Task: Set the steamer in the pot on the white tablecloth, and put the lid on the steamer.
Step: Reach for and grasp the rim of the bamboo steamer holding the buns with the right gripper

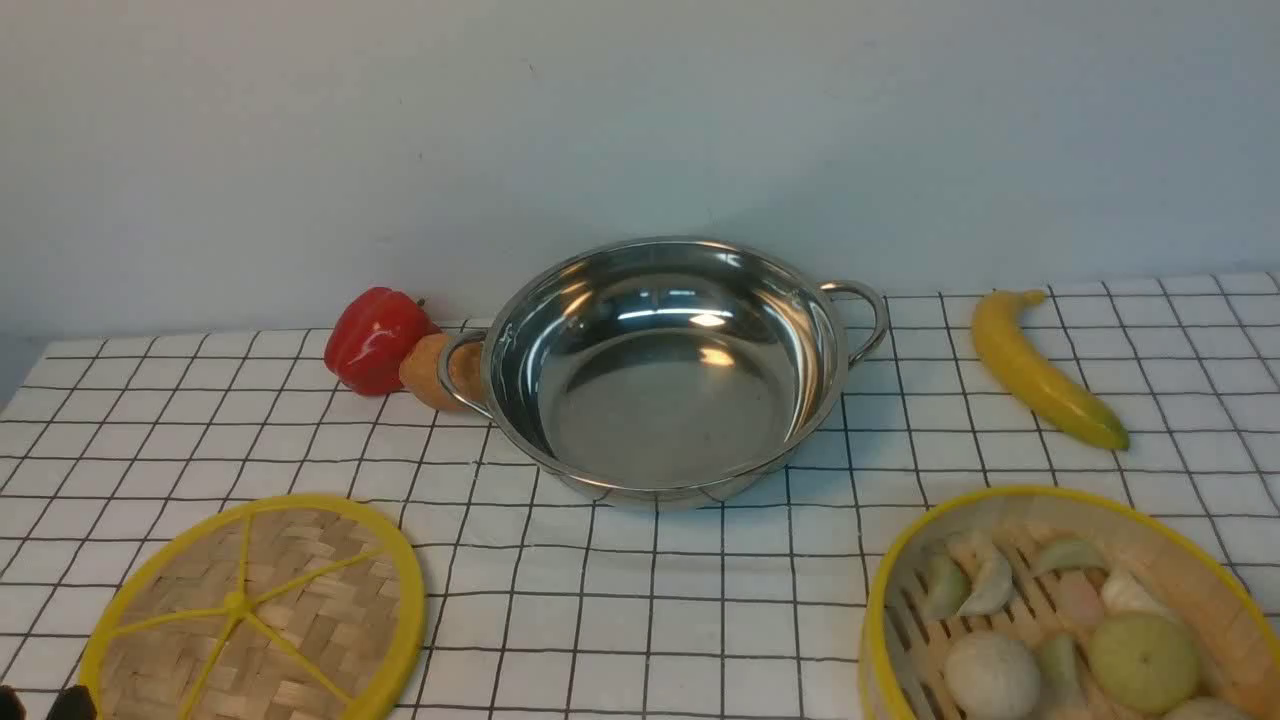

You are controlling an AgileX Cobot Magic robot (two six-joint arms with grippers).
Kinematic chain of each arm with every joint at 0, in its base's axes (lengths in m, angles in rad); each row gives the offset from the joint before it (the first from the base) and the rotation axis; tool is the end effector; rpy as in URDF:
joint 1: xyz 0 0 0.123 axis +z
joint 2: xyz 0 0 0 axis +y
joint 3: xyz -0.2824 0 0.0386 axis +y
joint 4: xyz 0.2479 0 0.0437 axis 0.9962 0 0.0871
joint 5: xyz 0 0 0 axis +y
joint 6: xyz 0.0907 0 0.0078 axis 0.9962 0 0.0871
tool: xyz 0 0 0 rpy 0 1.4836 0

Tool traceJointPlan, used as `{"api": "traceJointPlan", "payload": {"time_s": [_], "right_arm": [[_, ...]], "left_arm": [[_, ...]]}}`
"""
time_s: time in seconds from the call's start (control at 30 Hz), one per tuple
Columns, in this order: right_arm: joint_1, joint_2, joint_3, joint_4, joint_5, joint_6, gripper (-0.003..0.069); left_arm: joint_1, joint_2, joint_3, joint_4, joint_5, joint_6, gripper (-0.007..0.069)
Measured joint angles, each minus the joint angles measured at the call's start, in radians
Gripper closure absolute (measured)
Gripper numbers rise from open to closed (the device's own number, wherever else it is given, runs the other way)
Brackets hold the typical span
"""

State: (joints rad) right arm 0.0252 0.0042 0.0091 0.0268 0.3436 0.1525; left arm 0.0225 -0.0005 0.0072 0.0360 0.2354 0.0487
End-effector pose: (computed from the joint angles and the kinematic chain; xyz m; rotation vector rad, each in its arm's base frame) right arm 0.0539 0.0022 0.1788 0.1341 1.8381 0.1504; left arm 0.0557 0.0020 0.1893 0.0466 1.7257 0.0857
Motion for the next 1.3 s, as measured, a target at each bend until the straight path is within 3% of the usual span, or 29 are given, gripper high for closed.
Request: {"api": "traceJointPlan", "payload": {"time_s": [1.3], "right_arm": [[0.000,0.000,0.000,0.002,-0.015,0.018,0.0419]], "left_arm": [[0.000,0.000,0.000,0.000,0.000,0.000,0.0382]]}}
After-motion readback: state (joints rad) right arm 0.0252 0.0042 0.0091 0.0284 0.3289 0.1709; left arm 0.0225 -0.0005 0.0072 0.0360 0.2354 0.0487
